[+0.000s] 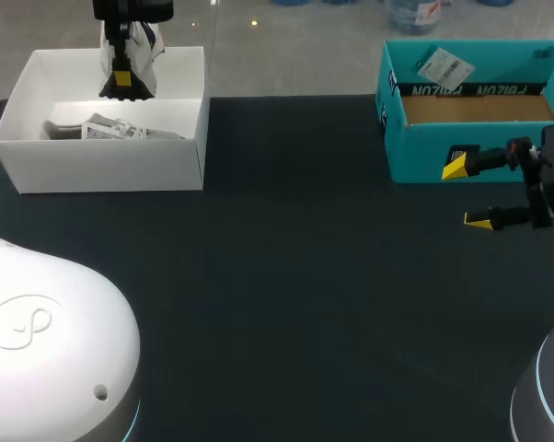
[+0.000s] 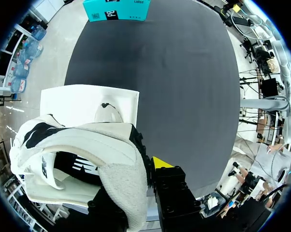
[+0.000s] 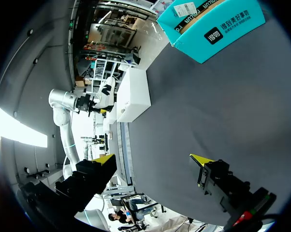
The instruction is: Take the shoe out of the shoebox, open the shoe tongue, remove and reinsert the insole, then place the shoe into the shoebox
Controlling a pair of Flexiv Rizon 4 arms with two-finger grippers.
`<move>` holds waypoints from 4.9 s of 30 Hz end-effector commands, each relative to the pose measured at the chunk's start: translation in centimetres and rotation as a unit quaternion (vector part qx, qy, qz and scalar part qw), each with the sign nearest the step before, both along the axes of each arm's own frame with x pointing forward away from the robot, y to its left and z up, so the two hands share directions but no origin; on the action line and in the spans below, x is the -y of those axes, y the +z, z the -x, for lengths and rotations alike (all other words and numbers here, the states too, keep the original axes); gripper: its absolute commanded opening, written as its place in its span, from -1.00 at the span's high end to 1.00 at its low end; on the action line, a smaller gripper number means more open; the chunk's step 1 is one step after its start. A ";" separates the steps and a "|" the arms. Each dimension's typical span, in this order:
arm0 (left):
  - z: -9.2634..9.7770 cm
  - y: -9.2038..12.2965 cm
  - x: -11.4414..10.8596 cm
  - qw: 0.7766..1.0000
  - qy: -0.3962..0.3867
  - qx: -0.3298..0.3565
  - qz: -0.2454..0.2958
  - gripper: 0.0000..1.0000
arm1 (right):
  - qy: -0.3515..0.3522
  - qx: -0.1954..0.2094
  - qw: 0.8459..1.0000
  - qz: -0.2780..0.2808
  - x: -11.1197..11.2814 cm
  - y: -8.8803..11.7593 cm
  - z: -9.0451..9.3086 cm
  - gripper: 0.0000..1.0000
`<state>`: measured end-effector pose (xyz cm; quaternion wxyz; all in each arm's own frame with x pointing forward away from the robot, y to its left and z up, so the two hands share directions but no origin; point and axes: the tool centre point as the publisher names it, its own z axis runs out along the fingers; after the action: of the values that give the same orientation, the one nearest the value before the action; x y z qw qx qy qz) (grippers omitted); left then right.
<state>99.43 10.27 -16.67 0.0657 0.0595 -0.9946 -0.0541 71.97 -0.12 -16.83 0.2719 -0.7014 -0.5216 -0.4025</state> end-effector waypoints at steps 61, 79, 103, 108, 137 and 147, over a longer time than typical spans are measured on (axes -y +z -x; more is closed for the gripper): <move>-15.8 -3.2 -18.3 0.991 -0.128 -0.008 0.037 1.00 | -0.001 -0.001 1.000 0.002 -0.1 0.0 0.1 -1.00; -15.5 -2.0 -19.5 0.832 -0.555 0.010 0.024 1.00 | -0.001 -0.001 1.000 0.002 -0.1 0.0 0.1 -1.00; -15.8 -1.6 -20.2 0.723 -0.690 -0.016 0.042 1.00 | -0.001 -0.001 1.000 0.002 -0.1 0.0 0.1 -1.00; -16.1 -1.8 -20.4 0.699 -0.715 -0.020 0.026 1.00 | -0.001 -0.001 1.000 0.002 -0.1 0.0 0.1 -1.00; -16.6 -2.7 -20.3 0.698 -0.716 -0.009 0.009 1.00 | -0.001 -0.001 1.000 0.002 -0.1 0.0 0.1 -1.00; -18.0 -5.3 -20.8 0.673 -0.739 -0.017 0.024 1.00 | -0.001 -0.001 1.000 0.002 -0.1 0.0 0.1 -1.00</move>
<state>116.35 30.93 -21.11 0.0188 -0.6966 -0.7140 -0.0674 71.98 -0.12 -16.84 0.2720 -0.7014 -0.5216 -0.4026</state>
